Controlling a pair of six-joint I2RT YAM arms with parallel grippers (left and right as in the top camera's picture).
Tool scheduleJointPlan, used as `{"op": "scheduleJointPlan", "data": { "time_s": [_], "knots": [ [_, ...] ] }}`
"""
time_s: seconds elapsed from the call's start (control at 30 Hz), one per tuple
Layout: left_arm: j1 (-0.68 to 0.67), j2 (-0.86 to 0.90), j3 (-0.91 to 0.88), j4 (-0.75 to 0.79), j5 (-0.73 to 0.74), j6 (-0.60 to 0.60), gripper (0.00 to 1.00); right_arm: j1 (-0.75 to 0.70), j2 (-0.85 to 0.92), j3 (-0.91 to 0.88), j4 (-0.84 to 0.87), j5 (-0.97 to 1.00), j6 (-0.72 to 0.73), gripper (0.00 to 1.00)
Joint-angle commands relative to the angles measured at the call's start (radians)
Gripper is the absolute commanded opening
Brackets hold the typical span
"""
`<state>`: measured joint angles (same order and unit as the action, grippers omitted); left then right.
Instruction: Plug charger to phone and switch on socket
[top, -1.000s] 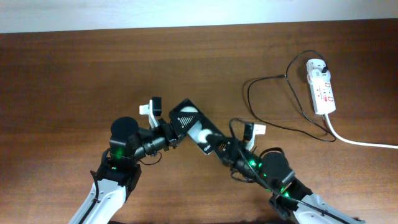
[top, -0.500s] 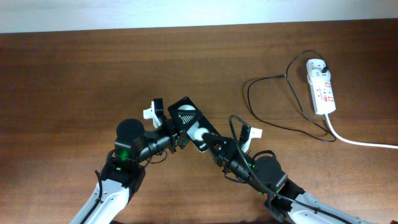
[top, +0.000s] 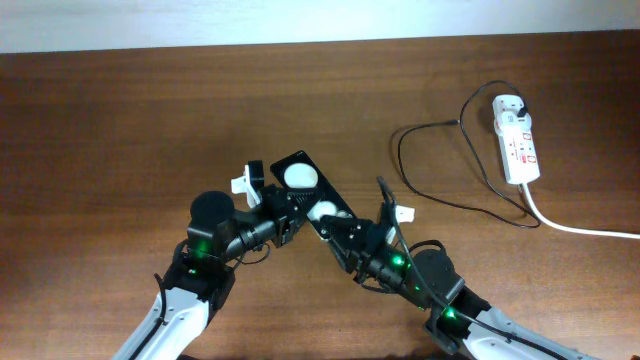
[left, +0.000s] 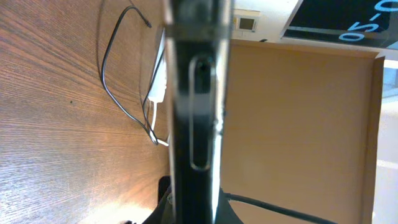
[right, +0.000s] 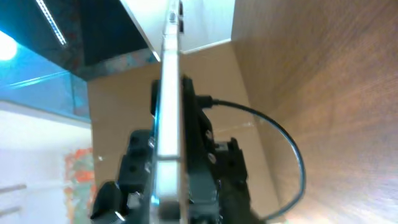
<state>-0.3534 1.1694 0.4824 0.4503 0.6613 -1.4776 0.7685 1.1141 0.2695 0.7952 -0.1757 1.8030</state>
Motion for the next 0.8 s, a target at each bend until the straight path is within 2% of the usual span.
{"op": "scheduleJointPlan", "data": {
  "time_s": [0.0, 0.03, 0.17, 0.2, 0.27, 0.33, 0.4, 0.43, 0.47, 0.53, 0.6, 0.63, 0.7, 0.77],
  "knots": [
    [-0.006, -0.011, 0.026, 0.027, 0.003, 0.014, 0.00, 0.017, 0.011, -0.002, -0.052, -0.106, -0.003, 0.34],
    [-0.006, -0.011, 0.026, 0.028, -0.008, 0.046, 0.00, 0.017, 0.011, -0.002, -0.120, -0.128, -0.003, 0.38],
    [0.018, -0.011, 0.026, 0.027, -0.029, 0.278, 0.00, 0.017, 0.011, -0.002, -0.227, -0.154, -0.003, 0.38],
    [0.061, -0.011, 0.026, 0.020, -0.029, 0.352, 0.00, 0.017, 0.011, -0.002, -0.236, -0.159, -0.003, 0.43],
    [0.120, -0.011, 0.026, -0.036, -0.029, 0.389, 0.00, 0.017, 0.011, -0.002, -0.236, -0.163, -0.003, 0.46],
    [0.238, -0.011, 0.026, -0.116, 0.046, 0.391, 0.00, 0.017, 0.012, -0.002, -0.249, -0.170, -0.015, 0.48],
    [0.335, -0.011, 0.026, -0.115, 0.217, 0.310, 0.00, 0.017, 0.012, -0.002, -0.344, -0.168, -0.016, 0.51],
    [0.378, -0.011, 0.026, -0.116, 0.351, 0.252, 0.00, 0.017, 0.012, -0.002, -0.431, -0.168, -0.018, 0.50],
    [0.400, -0.011, 0.026, -0.116, 0.449, 0.247, 0.00, 0.017, 0.012, -0.002, -0.499, -0.161, -0.026, 0.50],
    [0.402, -0.011, 0.026, -0.116, 0.605, 0.248, 0.00, 0.017, 0.011, -0.002, -0.583, -0.097, -0.249, 0.44],
    [0.402, -0.011, 0.026, -0.116, 0.689, 0.285, 0.00, 0.017, 0.012, -0.002, -0.587, -0.074, -0.470, 0.43],
    [0.402, -0.011, 0.026, -0.116, 0.706, 0.302, 0.00, 0.017, 0.012, -0.002, -0.587, -0.074, -0.516, 0.44],
    [0.402, -0.011, 0.026, -0.116, 0.712, 0.302, 0.00, 0.017, 0.012, -0.002, -0.636, -0.074, -0.517, 0.43],
    [0.402, -0.011, 0.026, -0.116, 0.713, 0.302, 0.00, 0.017, 0.012, -0.002, -0.730, 0.007, -0.517, 0.30]
  ]
}}
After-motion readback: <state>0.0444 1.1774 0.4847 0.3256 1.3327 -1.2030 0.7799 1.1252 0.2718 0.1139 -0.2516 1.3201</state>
